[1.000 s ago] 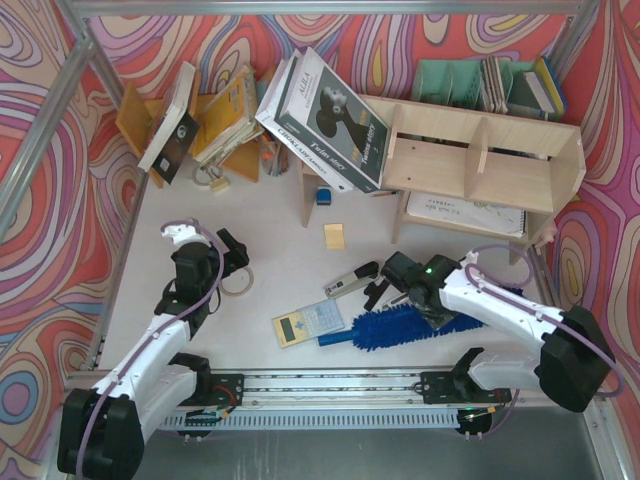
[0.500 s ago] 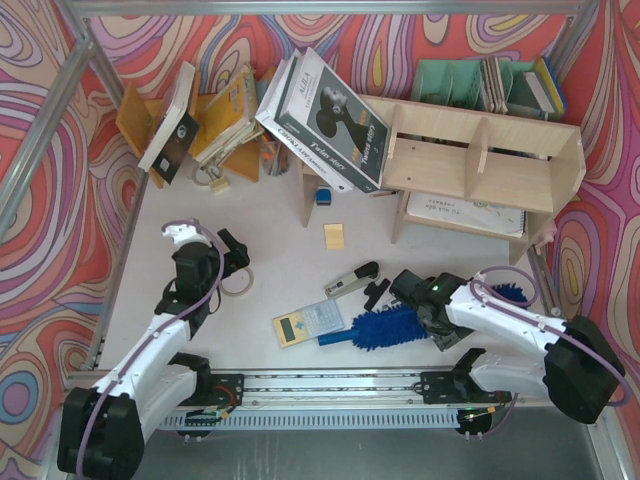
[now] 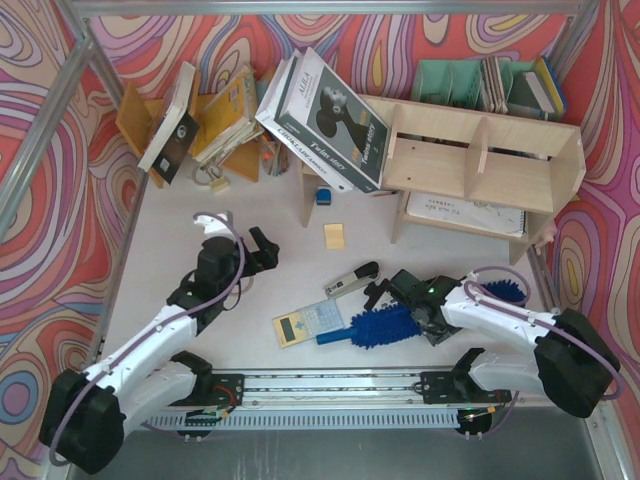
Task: Dust the bookshelf with a duster
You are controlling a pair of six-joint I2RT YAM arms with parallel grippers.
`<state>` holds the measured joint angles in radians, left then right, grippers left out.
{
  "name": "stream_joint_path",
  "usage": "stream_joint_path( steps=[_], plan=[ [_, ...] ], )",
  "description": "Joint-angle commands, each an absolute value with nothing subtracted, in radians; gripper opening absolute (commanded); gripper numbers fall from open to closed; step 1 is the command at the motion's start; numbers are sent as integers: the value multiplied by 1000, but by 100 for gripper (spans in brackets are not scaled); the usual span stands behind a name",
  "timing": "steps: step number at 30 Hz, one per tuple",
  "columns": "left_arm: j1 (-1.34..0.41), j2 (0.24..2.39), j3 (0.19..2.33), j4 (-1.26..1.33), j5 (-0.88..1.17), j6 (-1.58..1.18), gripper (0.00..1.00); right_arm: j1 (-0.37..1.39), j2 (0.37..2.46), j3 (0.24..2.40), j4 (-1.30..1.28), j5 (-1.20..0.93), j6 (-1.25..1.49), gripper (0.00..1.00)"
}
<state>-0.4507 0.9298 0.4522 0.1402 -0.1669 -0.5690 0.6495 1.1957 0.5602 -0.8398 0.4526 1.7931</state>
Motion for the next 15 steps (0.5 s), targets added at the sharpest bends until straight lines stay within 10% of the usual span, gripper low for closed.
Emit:
stream_joint_path(
  steps=[1, 15],
  plan=[
    [-575, 967, 550, 86, -229, -568, 98, 656, 1210, 531, -846, 485, 1831, 71],
    [-844, 1108, 801, -148, -279, -415, 98, 655, 1072, 525, -811, 560, 1809, 34]
  ],
)
